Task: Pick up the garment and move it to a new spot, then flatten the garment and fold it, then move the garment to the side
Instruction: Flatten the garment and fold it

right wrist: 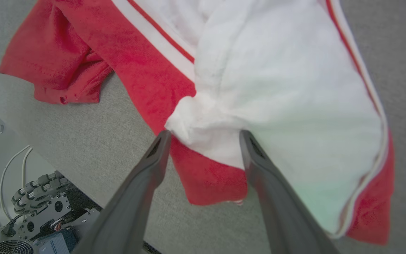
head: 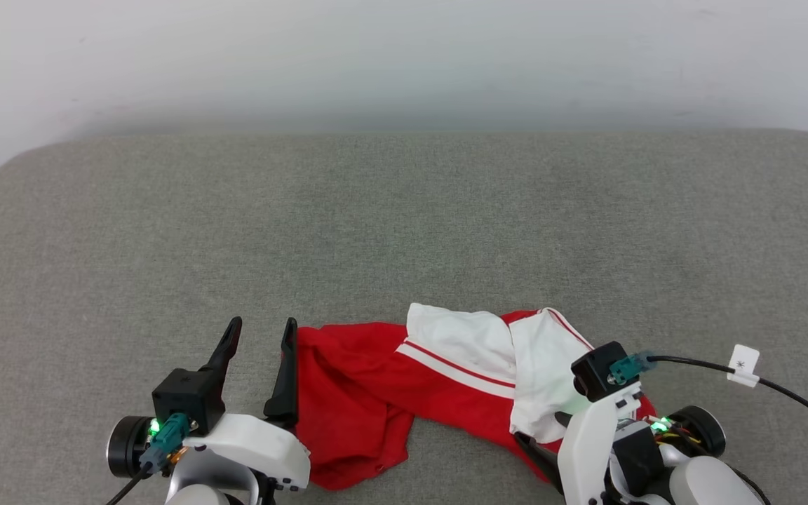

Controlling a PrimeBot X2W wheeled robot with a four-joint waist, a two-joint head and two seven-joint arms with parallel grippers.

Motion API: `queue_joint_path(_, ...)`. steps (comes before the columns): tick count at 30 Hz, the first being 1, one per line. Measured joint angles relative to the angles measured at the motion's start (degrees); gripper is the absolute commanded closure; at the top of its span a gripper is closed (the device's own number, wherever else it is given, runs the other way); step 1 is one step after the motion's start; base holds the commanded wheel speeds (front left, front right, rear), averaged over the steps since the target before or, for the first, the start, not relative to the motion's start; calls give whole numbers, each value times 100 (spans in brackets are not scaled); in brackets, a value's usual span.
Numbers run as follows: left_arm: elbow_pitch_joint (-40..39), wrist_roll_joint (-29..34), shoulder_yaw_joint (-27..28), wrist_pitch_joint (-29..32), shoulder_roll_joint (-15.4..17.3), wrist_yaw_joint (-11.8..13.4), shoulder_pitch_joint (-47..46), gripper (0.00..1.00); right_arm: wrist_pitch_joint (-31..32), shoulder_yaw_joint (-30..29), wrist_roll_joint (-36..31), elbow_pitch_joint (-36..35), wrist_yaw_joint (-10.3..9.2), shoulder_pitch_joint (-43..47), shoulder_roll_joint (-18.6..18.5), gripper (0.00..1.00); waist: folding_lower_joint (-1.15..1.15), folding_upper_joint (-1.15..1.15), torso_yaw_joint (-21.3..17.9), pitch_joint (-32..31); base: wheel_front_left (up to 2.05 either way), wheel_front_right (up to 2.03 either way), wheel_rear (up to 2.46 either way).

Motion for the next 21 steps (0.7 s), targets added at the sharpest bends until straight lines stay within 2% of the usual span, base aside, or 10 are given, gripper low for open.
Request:
queue_joint_path(6, 62, -1, -14, -30, -16, -35, -74, 0, 5, 267, 40, 583, 0, -358, -47, 0, 0, 0, 129, 149, 0, 0, 0)
queue_joint_path(7, 75, -2, -18, -35, -20, -36, -90, 0, -29, 270, 49, 659, 0, -383, -47, 53, 0, 0, 148, 159, 0, 0, 0)
queue_joint_path(8, 85, -3, -16, -36, -23, -36, -91, 0, -78, 277, 64, 703, 0, -406, -47, 100, 0, 0, 161, 165, 0, 0, 0)
queue_joint_path(16, 121, -20, 11, -79, -11, 1, -78, 0, -533, 1, 25, 411, 0, -506, -124, 100, 0, 0, 93, 80, 0, 0, 0)
queue_joint_path(21, 107, -26, 1, -79, 0, 15, -54, 0, -829, -712, -82, 70, 0, -492, -87, 100, 0, 0, -15, 23, 0, 0, 0)
